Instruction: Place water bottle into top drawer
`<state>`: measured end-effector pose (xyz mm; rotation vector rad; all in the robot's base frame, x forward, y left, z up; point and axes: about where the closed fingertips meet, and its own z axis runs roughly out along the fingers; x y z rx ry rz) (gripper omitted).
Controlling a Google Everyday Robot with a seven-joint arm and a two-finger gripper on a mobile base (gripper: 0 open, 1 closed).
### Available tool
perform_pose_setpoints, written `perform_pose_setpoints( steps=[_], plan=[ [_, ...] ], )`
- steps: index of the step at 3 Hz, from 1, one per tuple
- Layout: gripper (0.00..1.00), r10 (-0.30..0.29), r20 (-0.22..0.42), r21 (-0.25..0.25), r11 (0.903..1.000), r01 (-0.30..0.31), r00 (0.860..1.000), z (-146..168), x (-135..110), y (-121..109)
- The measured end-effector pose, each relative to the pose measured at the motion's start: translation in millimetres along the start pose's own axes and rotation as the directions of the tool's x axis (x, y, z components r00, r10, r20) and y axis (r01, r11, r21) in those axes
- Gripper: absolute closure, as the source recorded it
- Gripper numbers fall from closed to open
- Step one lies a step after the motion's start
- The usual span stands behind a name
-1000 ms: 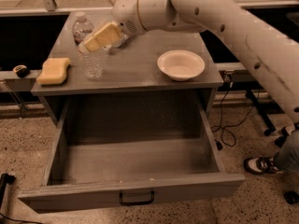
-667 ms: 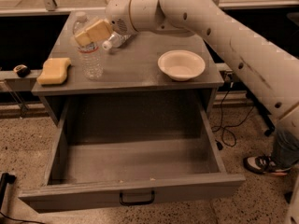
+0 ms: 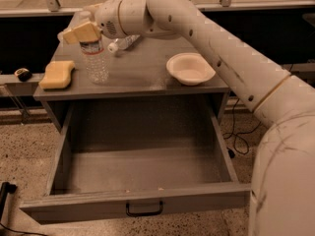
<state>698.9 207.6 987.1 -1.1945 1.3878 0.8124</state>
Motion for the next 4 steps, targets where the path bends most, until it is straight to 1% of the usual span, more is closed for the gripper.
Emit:
perform_pose_setpoints(
  steps=[1,2,3,4],
  plan=[
    [0.54,0.010,0.076,-0.055,0.9985,-0.006,0.997,9,9,5],
    [0.79,0.018,0.101,-0.060,0.9981,-0.012,0.995,9,12,7],
    [1.00,-0.022,0.160,-0.050,0.9983,0.030,0.987,-8,6,21],
    [1.00,-0.074,0.240,-0.001,0.9970,0.077,0.968,-41,-3,59]
  ],
)
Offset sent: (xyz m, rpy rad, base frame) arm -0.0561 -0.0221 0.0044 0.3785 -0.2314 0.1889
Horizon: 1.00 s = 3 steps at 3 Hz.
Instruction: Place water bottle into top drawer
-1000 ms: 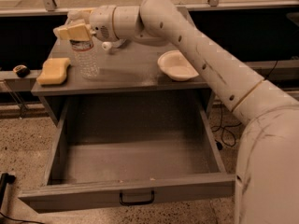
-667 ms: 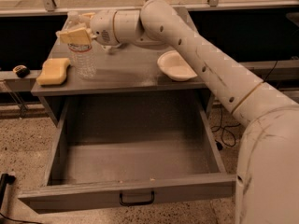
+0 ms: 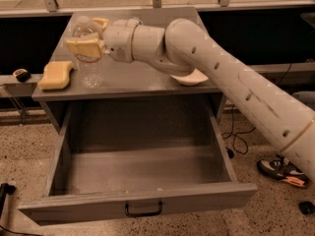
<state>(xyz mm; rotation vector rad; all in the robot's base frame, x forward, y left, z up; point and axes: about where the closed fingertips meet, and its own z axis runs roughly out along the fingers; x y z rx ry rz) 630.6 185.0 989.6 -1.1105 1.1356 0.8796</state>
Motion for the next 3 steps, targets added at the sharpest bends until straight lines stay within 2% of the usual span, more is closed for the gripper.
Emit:
perform_pose_setpoints(
  steps=[1,2,3],
  plan=[
    [1.00,-0.118,0.057,-0.042,0.9919,0.120,0.991,-32,-24,86],
    [1.00,-0.130,0.053,-0.073,0.9883,0.134,0.990,-74,-31,119],
    [1.00,-0.053,-0.003,-0.164,0.9851,0.052,0.999,-97,-6,141]
  ],
)
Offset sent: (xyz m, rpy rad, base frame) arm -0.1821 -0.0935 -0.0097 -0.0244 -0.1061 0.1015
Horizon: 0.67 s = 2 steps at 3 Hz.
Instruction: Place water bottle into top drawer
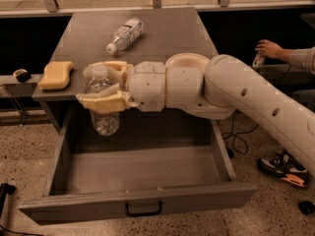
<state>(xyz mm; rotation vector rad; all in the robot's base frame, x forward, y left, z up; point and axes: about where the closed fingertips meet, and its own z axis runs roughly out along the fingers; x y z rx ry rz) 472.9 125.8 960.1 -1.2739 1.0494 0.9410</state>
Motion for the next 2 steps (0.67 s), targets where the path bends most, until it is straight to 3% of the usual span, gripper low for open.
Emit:
perform_pose_setpoints(
  steps=[1,2],
  plan=[
    [1.00,-0.002,0.000,0.002,1.0000,0.002,1.000,1,0,0],
    [1.00,0.088,-0.060,-0.005,0.9961,-0.088,0.994,-2,48,4]
  ],
)
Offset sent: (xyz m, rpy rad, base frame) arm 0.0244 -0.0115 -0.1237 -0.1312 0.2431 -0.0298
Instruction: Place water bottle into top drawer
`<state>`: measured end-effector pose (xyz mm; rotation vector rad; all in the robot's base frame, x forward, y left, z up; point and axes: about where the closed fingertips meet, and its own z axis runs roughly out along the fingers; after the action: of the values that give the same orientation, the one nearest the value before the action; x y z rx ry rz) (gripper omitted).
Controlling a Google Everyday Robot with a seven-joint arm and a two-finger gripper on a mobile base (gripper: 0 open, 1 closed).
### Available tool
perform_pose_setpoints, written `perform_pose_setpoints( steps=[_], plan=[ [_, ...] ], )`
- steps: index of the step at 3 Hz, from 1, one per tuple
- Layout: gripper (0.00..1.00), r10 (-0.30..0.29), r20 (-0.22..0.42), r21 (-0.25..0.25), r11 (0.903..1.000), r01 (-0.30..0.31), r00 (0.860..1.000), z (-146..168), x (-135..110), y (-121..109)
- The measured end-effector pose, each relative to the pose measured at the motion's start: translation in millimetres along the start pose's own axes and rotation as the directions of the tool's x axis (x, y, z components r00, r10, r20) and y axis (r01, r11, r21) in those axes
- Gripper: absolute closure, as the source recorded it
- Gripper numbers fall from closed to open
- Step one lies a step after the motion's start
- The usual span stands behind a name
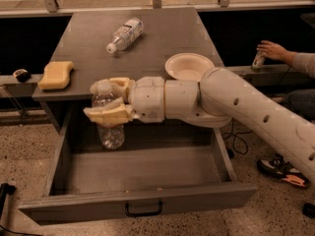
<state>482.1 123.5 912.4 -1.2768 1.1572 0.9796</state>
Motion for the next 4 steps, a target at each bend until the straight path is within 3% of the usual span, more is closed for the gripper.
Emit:
perform_pose_setpoints(
  steps=[1,2,4],
  plan=[
    [1.00,0.104,-0.091,-0.009,0.9944,-0.105,0.990,-12,72,7],
    [1.00,0.148,-0.128,-0.031,0.9877,-0.153,0.981,-15,116,11],
    [1.00,0.112,-0.114,-0.072,0.9901,-0.121,0.987,-3,160,13]
  ],
)
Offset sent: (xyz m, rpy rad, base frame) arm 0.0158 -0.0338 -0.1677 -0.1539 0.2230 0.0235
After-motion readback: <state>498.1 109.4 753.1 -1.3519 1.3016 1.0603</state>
